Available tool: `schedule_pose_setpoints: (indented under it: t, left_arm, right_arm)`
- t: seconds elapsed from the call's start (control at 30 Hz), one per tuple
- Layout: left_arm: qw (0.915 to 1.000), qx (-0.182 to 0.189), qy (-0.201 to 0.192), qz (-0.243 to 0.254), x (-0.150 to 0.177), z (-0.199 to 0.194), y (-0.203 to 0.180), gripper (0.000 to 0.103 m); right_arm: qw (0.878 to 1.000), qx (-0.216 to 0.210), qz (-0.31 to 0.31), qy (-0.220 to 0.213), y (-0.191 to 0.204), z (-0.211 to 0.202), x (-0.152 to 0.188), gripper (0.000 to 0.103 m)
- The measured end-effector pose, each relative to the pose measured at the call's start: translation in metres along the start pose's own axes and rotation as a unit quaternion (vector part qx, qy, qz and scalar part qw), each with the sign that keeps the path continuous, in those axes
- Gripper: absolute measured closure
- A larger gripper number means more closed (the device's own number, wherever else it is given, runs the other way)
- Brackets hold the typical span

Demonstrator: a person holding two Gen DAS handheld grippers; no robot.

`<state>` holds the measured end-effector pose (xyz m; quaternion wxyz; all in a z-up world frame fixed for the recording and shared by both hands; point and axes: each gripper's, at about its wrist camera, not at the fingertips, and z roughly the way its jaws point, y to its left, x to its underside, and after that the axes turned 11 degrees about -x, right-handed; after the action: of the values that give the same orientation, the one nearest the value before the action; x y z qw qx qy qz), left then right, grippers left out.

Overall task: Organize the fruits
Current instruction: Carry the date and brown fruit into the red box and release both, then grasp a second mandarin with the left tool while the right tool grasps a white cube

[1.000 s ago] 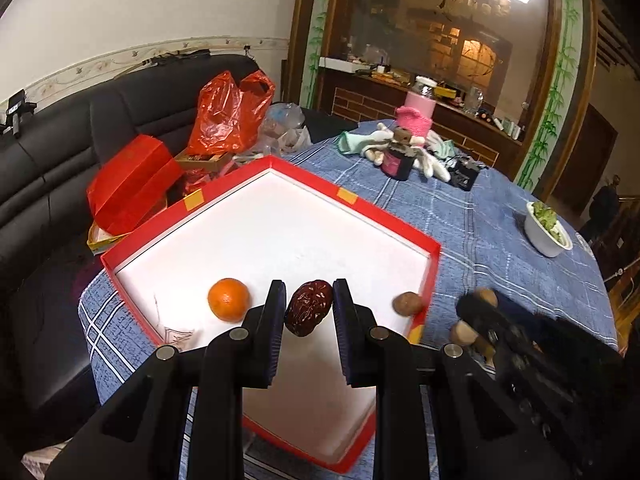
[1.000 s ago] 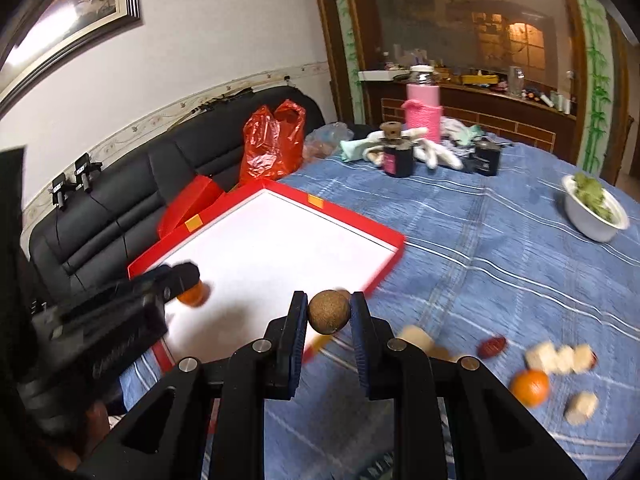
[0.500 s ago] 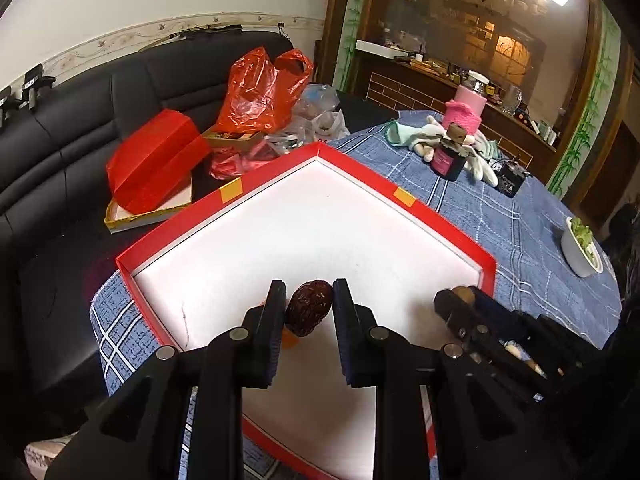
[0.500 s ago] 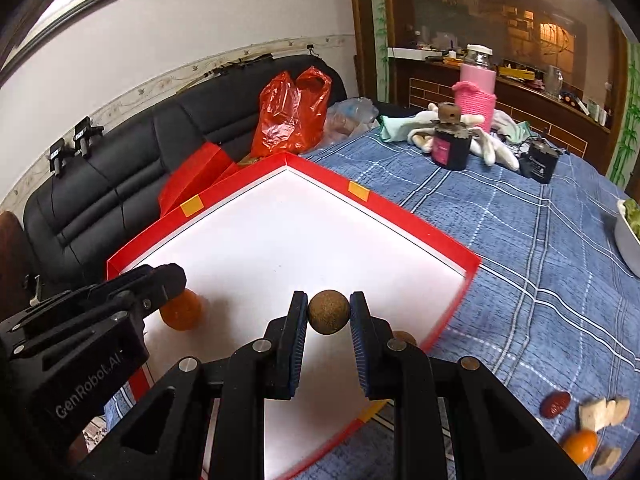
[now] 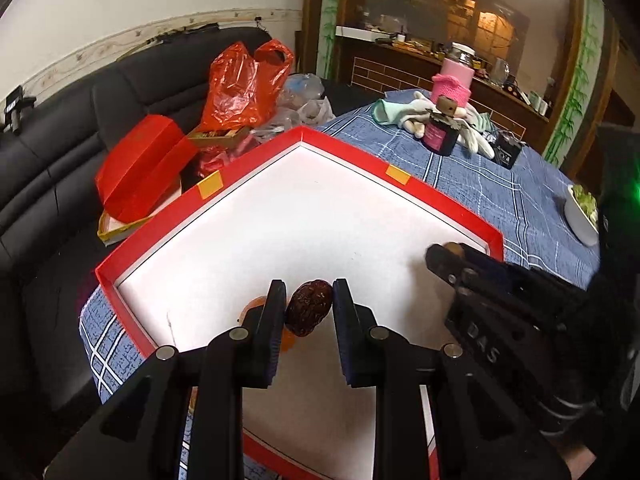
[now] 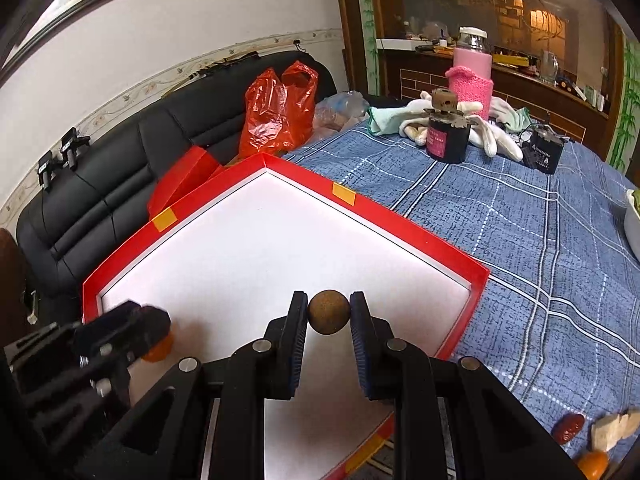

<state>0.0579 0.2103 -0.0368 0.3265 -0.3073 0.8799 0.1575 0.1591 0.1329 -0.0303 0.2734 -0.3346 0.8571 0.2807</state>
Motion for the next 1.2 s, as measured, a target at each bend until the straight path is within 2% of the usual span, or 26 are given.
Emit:
schedule_pose_setpoints:
  t: [0.3, 0.43, 0.5, 0.6, 0.63, 0.67, 0.7, 0.77, 0.83, 0.93, 1.1, 1.2]
  left_arm:
    - [0.9995, 0.002, -0.021, 0.024, 0.013, -0.017, -0.004, 0.081]
    - [0.9997, 0.003, -0.002, 0.024, 0.013, -0.011, -0.003, 0.081]
    - [0.9993, -0.006, -0.006, 0.037, 0.016, -0.012, -0.007, 0.081]
    - [0.9988, -0.014, -0.003, 0.047, 0.018, -0.014, -0.01, 0.081]
    - [0.9988, -0.014, -0.002, 0.046, 0.019, -0.014, -0.01, 0.078]
    - [0.9988, -0.015, -0.001, 0.046, 0.02, -0.015, -0.011, 0.061]
    - [0.9989, -0.018, 0.0, 0.043, 0.02, -0.017, -0.01, 0.037]
    - [0.9992, -0.019, -0.002, 0.036, 0.02, -0.019, -0.01, 0.024]
    - [0.9993, -0.016, -0.006, 0.033, 0.021, -0.023, -0.01, 0.024]
    - [0.9993, -0.013, -0.006, 0.035, 0.021, -0.028, -0.01, 0.024]
    - [0.9993, 0.001, -0.035, 0.008, 0.022, -0.046, -0.01, 0.024]
    - [0.9986, 0.017, -0.048, 0.013, 0.024, -0.057, -0.017, 0.025]
  right_arm:
    - [1.0, 0.004, -0.001, 0.001, 0.002, 0.009, -0.005, 0.081]
    - [1.0, 0.007, -0.002, 0.016, 0.0, 0.015, -0.004, 0.079]
    - [1.0, 0.007, 0.002, 0.018, -0.002, 0.014, -0.003, 0.079]
    - [1.0, 0.009, 0.004, 0.023, -0.004, 0.011, -0.001, 0.069]
    - [1.0, 0.008, 0.005, 0.019, -0.003, 0.007, -0.001, 0.067]
    - [1.0, 0.006, 0.006, 0.015, -0.003, 0.003, 0.0, 0.066]
    - [1.0, 0.003, 0.007, 0.011, -0.003, -0.002, 0.0, 0.063]
    - [1.0, 0.001, 0.009, -0.002, -0.003, -0.015, 0.001, 0.053]
    - [1.0, 0.003, 0.01, -0.016, -0.006, -0.032, 0.005, 0.043]
    - [0.999, 0.003, 0.008, -0.031, -0.011, -0.057, 0.014, 0.037]
    - [0.997, 0.009, 0.02, -0.068, -0.032, -0.11, 0.039, 0.025]
    - [0.995, 0.037, 0.041, -0.088, -0.054, -0.146, 0.06, 0.021]
